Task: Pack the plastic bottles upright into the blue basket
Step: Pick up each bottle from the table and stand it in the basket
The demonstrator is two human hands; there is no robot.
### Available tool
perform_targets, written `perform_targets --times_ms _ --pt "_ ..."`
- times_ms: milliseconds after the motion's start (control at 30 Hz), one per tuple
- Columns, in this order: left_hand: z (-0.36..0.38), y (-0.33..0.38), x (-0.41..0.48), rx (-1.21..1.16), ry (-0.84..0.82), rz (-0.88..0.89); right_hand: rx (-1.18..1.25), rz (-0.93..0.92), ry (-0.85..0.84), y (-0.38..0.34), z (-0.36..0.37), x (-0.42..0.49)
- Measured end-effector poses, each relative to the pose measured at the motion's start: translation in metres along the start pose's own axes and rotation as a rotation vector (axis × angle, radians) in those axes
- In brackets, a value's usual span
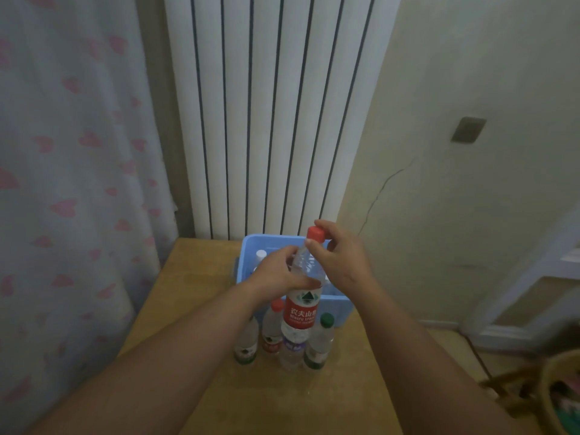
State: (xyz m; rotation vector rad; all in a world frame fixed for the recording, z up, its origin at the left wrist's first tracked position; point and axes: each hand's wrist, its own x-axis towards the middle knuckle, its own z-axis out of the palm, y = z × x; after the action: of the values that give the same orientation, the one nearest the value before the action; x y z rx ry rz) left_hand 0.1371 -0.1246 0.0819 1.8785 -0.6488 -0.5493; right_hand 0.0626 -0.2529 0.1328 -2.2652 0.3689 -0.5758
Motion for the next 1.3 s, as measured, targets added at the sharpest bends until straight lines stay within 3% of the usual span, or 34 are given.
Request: perform_targets --times_ms 433,767,1300 --pt "0.011 0.022 0.04 -0.049 0.025 0.062 0.008 0.009 0.067 0.012 -0.019 0.025" --pt "0.054 0.059 0.125 -0.052 0.116 0.08 0.042 -0.01 0.089 0.063 -0.062 0.095" --pt "0.112 0.005 0.23 0.206 0.142 0.002 0.051 0.104 -0.058 0.178 -0.041 0.154"
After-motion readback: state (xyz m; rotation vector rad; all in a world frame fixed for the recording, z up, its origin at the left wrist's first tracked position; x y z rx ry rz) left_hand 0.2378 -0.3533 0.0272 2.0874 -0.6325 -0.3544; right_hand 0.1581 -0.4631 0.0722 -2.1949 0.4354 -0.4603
